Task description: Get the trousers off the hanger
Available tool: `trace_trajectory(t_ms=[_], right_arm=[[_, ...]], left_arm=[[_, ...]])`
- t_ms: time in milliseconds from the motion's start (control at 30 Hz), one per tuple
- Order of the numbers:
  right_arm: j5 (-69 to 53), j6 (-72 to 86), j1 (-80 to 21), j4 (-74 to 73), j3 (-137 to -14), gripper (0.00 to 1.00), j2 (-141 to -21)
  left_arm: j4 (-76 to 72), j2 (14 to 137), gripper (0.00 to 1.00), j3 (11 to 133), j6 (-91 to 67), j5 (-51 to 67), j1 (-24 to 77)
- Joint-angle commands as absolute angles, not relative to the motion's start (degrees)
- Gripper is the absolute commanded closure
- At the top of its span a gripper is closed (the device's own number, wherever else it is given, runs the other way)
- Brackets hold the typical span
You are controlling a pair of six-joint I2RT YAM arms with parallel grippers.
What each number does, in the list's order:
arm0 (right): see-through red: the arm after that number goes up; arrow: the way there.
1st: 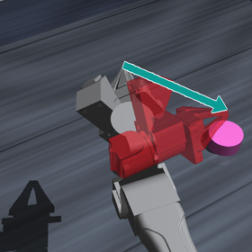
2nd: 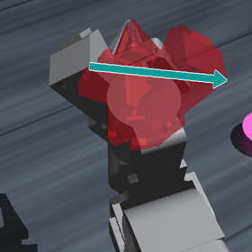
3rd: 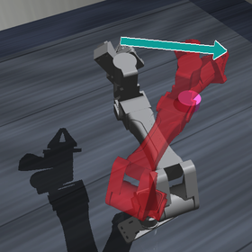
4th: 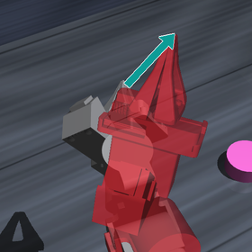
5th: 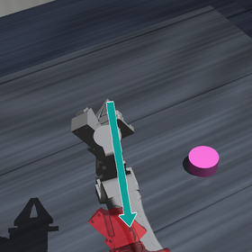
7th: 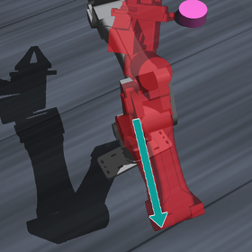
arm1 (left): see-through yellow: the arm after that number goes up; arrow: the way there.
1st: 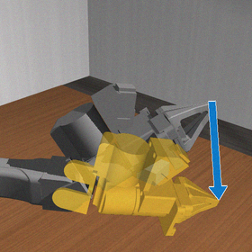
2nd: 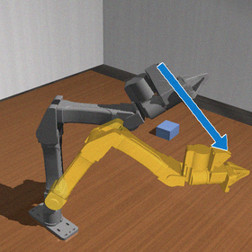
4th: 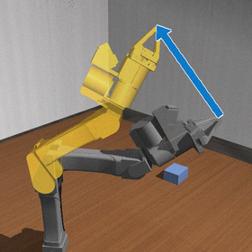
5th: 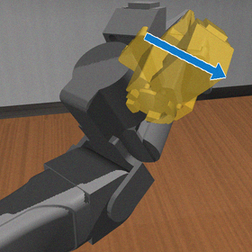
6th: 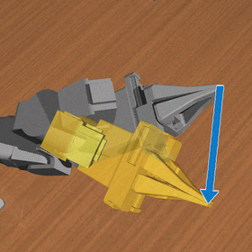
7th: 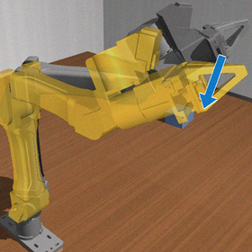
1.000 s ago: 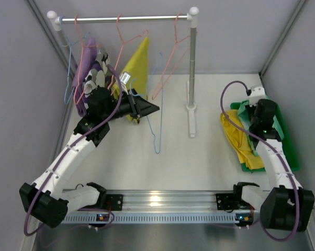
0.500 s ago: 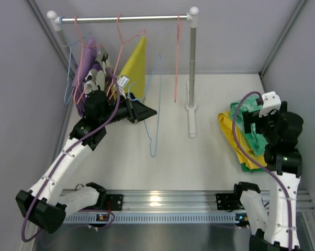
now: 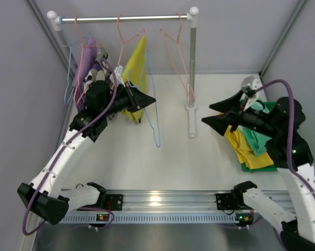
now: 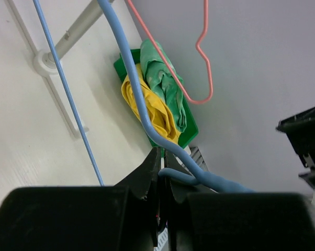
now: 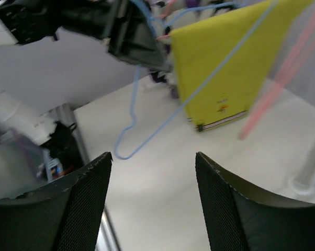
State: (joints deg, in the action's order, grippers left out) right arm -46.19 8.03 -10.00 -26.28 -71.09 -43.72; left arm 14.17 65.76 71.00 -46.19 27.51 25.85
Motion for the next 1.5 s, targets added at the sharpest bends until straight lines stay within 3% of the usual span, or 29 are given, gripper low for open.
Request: trace_trajectory(t_ms=[0,167,300,867,933,967,1000,1067,1100,1133,1167,1267,1300,1367,1467], right_arm=[[-33.35,6.34,-29.62,-30.50,-75.14,0.36,-49.47],[-17.95,4.66,-42.07,-25.76,-75.14,0.38,-55.36],[-9.33,1.67,-50.70,-20.23,-75.93,0.34,-60.81],[-5.89,8.35,-57.21,-15.91,-83.93,0.34,-78.04],[-6.15,8.79,-57.22,-15.64,-84.20,0.45,-79.10],[-6.15,9.05,-57.22,-15.56,-84.29,0.54,-79.45],[-6.41,9.14,-57.13,-15.56,-84.37,0.73,-79.54],[-7.81,10.37,-56.61,-14.94,-84.11,0.86,-79.02],[-9.91,11.94,-56.25,-13.98,-83.76,0.97,-77.97],[-10.80,13.08,-55.81,-13.28,-82.72,1.00,-77.35],[-11.85,14.49,-54.59,-12.31,-82.18,1.00,-76.65],[-15.55,21.78,-50.65,-8.54,-79.37,1.00,-74.10],[-17.91,26.15,-49.41,-7.48,-78.67,1.00,-73.05],[-19.85,30.13,-46.43,-4.41,-76.65,1.00,-72.07],[-22.76,35.85,-44.04,-1.24,-74.45,1.00,-70.32]], left_arm=[[15.99,66.97,1.00,75.15,-49.30,22.41,26.80],[16.44,67.24,1.00,75.41,-48.95,20.13,27.69],[15.91,67.59,1.00,75.50,-49.74,20.48,27.77],[14.77,67.94,1.00,75.50,-51.77,20.48,28.83],[14.50,67.68,1.00,75.41,-51.86,20.57,28.83],[14.41,67.59,1.00,75.41,-51.86,20.48,28.83],[14.41,67.41,1.00,75.32,-51.51,20.30,28.83],[14.59,67.15,0.99,75.15,-50.89,20.04,28.83],[14.68,66.97,0.96,75.06,-50.19,19.87,28.83],[14.59,66.62,0.92,74.71,-49.92,19.60,28.83],[14.50,66.53,0.79,74.53,-49.40,19.51,28.83],[13.80,65.57,0.59,73.13,-48.52,19.42,28.74],[13.62,65.04,0.28,72.78,-48.17,19.34,28.74],[13.36,64.60,0.01,71.98,-47.20,19.42,28.57],[13.71,63.81,0.01,71.46,-45.89,18.72,27.78]])
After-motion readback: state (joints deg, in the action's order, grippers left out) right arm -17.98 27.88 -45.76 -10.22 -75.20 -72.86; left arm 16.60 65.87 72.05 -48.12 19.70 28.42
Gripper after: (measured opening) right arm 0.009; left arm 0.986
